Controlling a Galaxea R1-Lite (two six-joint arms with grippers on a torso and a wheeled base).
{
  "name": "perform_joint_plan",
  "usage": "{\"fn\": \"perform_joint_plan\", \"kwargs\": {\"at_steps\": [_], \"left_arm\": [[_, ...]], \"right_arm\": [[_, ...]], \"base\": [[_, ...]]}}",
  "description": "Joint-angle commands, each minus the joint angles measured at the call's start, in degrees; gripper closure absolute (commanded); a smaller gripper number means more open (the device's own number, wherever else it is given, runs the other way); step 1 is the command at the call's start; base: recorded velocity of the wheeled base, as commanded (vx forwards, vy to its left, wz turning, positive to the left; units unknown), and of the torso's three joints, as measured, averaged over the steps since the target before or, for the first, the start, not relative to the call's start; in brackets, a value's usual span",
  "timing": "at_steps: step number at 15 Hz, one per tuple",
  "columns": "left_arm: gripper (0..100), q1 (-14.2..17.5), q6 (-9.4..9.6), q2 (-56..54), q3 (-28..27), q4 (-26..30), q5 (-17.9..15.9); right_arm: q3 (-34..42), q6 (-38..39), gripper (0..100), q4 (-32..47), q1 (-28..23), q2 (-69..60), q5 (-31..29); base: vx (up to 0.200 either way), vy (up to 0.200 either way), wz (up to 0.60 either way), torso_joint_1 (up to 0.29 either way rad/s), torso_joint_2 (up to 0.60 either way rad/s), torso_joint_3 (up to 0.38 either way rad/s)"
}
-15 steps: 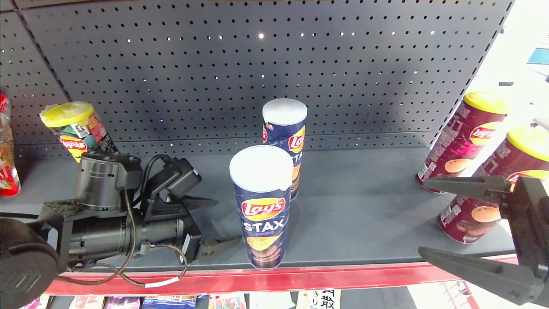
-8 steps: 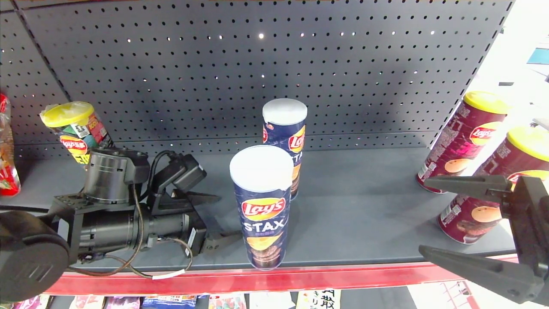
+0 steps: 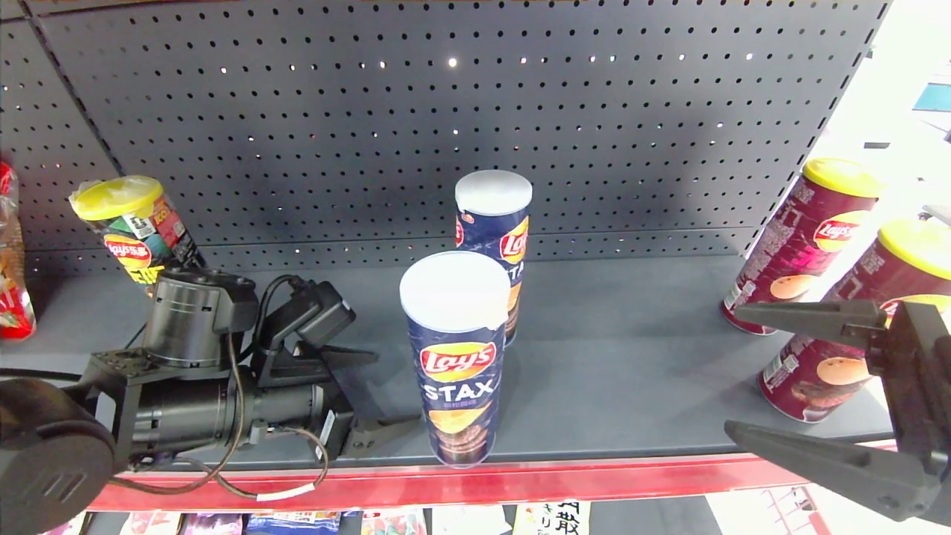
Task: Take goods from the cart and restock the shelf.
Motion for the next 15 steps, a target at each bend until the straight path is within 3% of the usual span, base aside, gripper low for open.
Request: {"fn": "perform_joint_plan", "kwargs": {"at_steps": [1,15], "left_arm": [[0,0.07,0.01,-1.65,1.19,-0.01,-0.14],[0,-0.98,0.10,2.13,-3.82,-0.01,-0.05]], "right_arm": [[-0.10,-0.04,0,-0.03,0.11,0.32,0.01],[-0.54,-0.04,0,-0.03,0.02,0.23,0.01]], "base": [[0.000,0.000,0.00,0.000,0.00,0.000],[0.000,0.000,0.00,0.000,0.00,0.000]]}}
